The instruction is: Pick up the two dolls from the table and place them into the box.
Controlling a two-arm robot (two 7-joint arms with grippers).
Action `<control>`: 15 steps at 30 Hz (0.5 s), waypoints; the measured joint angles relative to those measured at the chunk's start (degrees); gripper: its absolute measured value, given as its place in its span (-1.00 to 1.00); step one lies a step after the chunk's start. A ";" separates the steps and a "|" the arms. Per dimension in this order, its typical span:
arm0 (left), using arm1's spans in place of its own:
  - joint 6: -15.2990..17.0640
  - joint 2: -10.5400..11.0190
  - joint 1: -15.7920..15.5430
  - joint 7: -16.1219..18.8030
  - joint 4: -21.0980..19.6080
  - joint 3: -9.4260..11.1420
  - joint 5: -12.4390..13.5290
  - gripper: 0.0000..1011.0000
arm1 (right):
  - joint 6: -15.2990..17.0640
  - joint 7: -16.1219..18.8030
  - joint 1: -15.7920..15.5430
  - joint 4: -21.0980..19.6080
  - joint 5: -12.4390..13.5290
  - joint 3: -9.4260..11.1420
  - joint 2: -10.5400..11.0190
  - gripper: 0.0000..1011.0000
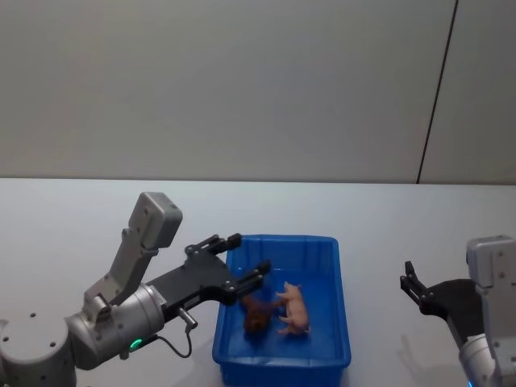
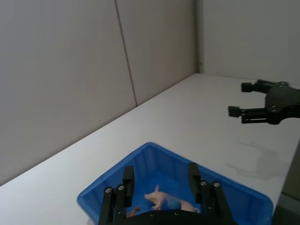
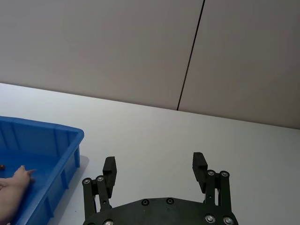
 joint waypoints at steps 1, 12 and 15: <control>-0.26 -0.27 -0.41 -1.00 0.46 0.12 -0.14 0.41 | 0.00 0.00 0.00 0.00 0.00 0.00 0.00 0.98; -1.83 -1.51 -2.46 -6.65 2.68 0.66 -0.96 0.98 | 0.00 0.00 0.00 0.00 0.00 0.00 0.00 0.98; -2.07 -1.73 -2.79 -7.56 3.04 0.76 -1.09 0.98 | 0.00 0.00 0.00 0.00 0.00 0.00 0.00 0.98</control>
